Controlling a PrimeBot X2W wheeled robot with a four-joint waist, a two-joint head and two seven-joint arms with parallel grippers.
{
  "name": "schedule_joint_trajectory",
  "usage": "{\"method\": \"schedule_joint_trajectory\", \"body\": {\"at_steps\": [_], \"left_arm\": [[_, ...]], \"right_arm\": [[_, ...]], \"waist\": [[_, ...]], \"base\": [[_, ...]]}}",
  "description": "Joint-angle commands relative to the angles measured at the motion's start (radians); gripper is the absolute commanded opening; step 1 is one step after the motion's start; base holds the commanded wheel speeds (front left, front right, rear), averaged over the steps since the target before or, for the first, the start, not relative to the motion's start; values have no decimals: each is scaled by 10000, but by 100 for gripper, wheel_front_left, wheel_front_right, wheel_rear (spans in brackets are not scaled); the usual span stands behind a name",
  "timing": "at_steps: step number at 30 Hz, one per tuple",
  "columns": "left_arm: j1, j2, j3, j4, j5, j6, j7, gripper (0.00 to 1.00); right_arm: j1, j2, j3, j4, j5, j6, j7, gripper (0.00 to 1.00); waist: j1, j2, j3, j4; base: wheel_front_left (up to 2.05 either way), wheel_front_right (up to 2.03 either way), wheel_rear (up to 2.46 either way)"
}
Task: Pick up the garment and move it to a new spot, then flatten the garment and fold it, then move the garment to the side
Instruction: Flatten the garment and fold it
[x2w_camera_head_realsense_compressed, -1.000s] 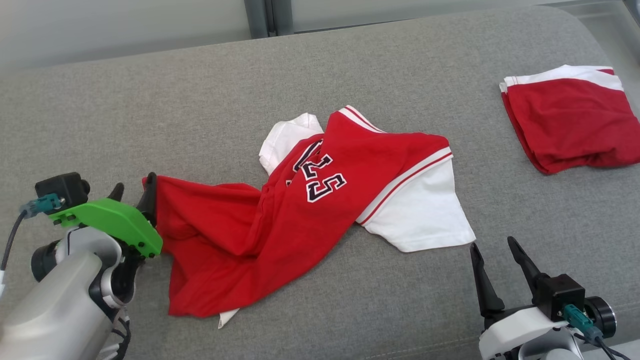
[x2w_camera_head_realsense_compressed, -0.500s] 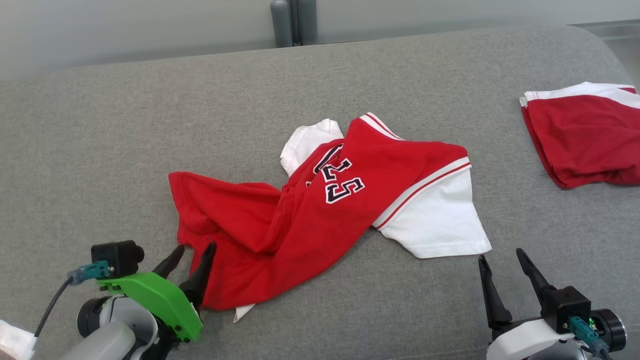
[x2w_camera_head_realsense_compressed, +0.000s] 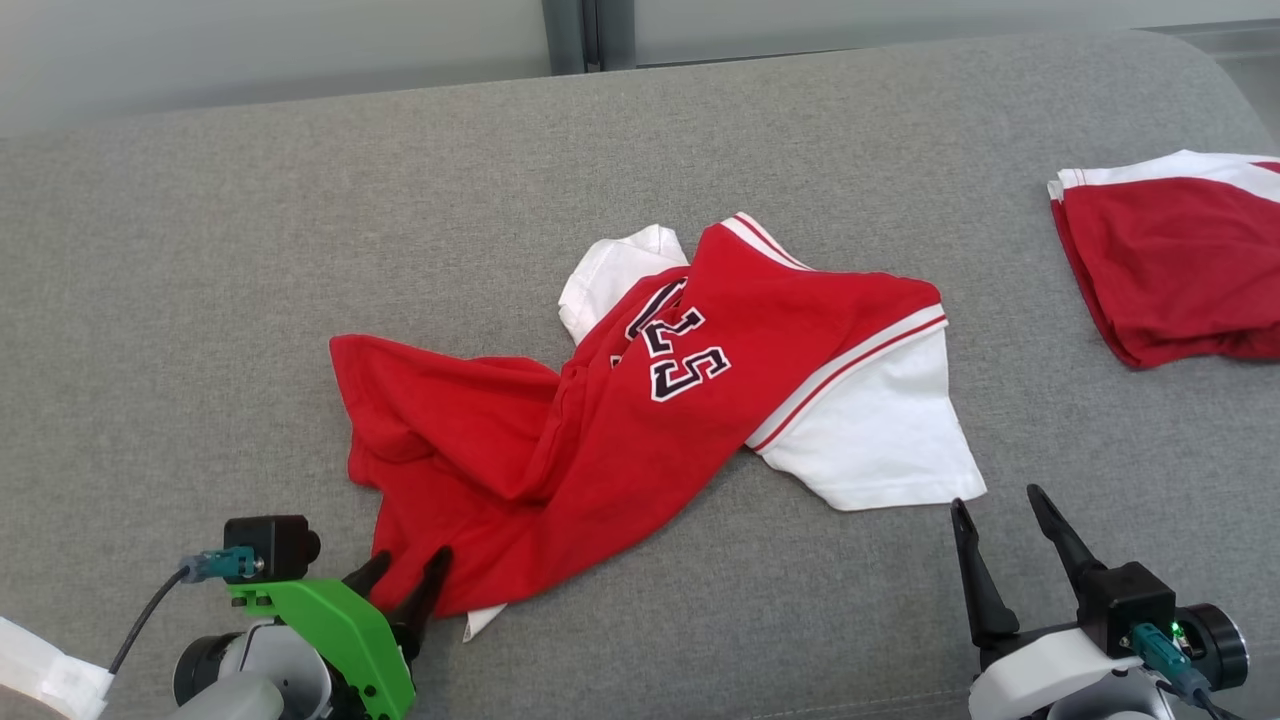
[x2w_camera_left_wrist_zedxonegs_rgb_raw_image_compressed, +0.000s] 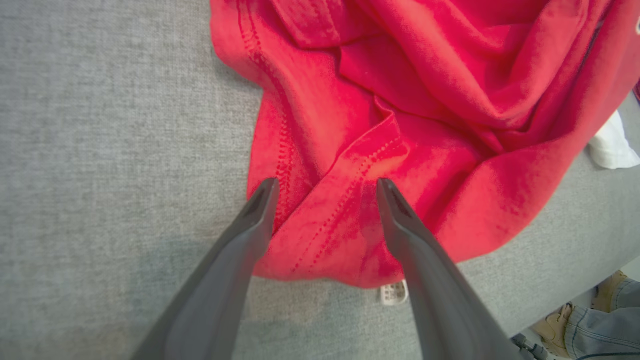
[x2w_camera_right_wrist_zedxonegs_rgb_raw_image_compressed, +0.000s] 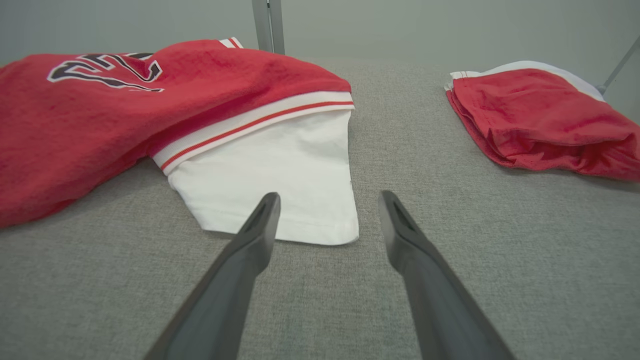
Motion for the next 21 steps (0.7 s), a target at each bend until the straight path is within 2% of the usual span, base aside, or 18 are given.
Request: {"method": "schedule_joint_trajectory", "body": {"at_steps": [1,2,3,5,6,14,21], "left_arm": [[-25,-51,64,153,36,-67,-76,100],[-47,-65,50,214,48,-112,-83,99],[-65,-76,38,257,31,-149,-43,67],[-78,-103,-23,289,-29,-275,73,10],[-70,-121,-47,293,-52,-312,128,0],[-372,-91,182,-260,-8,-521,-89,0],[-926,-124,1296,-1657,-1349,-1215,21,0]], "right_arm": [[92,-30,14,-10,45,-14,-24,100],[96,-30,24,10,56,-16,-24,100],[92,-30,35,20,58,-14,-24,100],[81,-30,29,30,57,-16,-24,100],[72,-30,19,32,53,-16,-24,100],[-9,-30,-44,1,46,-14,-24,100],[-48,-28,-3,11,66,-14,-24,100]], "waist": [[0,0,20,-23],[0,0,24,-32],[0,0,28,-41],[0,0,25,-55],[0,0,22,-59],[0,0,76,-38],[0,0,196,39]], "base": [[0,0,0],[0,0,0],[0,0,0],[0,0,0],[0,0,0],[0,0,0],[0,0,0]]}}
